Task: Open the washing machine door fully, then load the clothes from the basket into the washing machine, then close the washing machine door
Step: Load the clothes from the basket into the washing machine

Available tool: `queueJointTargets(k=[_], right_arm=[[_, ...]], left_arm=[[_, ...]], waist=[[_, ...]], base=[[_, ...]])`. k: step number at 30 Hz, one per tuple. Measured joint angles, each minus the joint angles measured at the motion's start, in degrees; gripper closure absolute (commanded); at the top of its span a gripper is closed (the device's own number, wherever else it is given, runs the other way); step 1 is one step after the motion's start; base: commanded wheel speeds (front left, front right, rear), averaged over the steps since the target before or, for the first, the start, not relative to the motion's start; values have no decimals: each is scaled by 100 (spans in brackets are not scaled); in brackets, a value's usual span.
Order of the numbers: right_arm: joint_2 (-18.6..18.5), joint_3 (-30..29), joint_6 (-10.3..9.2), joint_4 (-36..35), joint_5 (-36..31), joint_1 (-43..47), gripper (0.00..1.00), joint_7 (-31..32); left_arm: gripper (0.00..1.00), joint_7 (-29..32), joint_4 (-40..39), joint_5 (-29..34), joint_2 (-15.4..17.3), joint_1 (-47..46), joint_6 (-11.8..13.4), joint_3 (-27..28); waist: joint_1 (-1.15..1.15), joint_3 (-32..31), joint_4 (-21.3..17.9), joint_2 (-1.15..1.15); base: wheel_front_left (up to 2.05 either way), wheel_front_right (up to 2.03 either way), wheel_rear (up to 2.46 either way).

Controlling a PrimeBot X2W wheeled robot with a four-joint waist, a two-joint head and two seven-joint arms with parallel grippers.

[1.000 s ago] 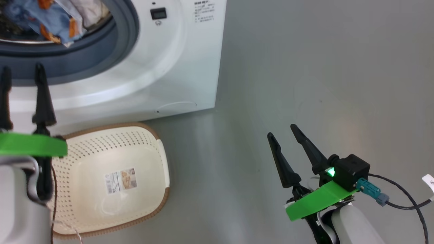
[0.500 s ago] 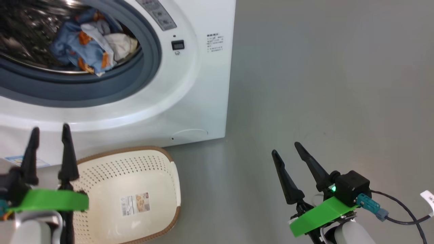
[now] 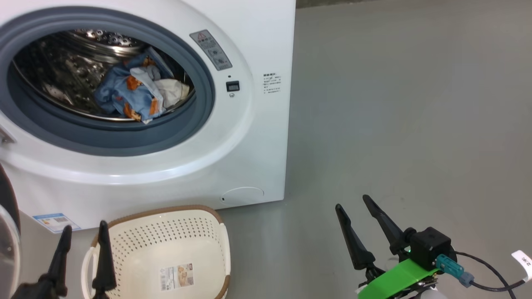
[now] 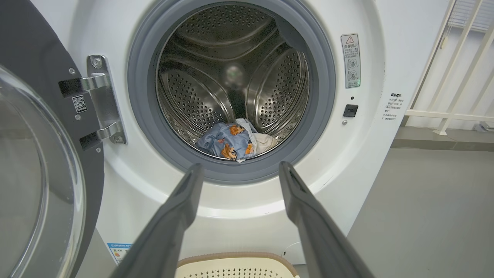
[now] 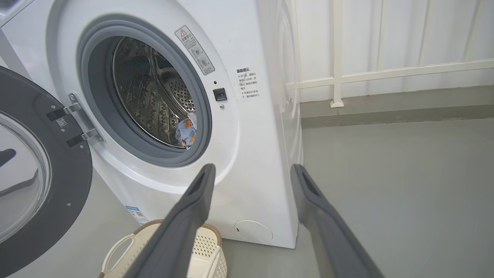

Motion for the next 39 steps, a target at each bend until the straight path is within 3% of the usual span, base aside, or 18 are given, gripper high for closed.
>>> queueJointTargets(k=[12,23,39], right_arm=[[2,-67,0,-90,-145,178,0,0],[3,-166,0,-158,-297,224,0,0],[14,-414,0,-222,-549,313,0,0]], left_arm=[[0,0,-439,57,-45,767,265,-3],[0,0,-672,-27,-45,1143,697,-165],[0,0,-881,-66,-44,1190,795,-221]], waist=[[0,-253,37,0],[0,-382,-12,0],[0,-327,-22,0]], base=[[0,0,0],[0,0,0],[0,0,0]])
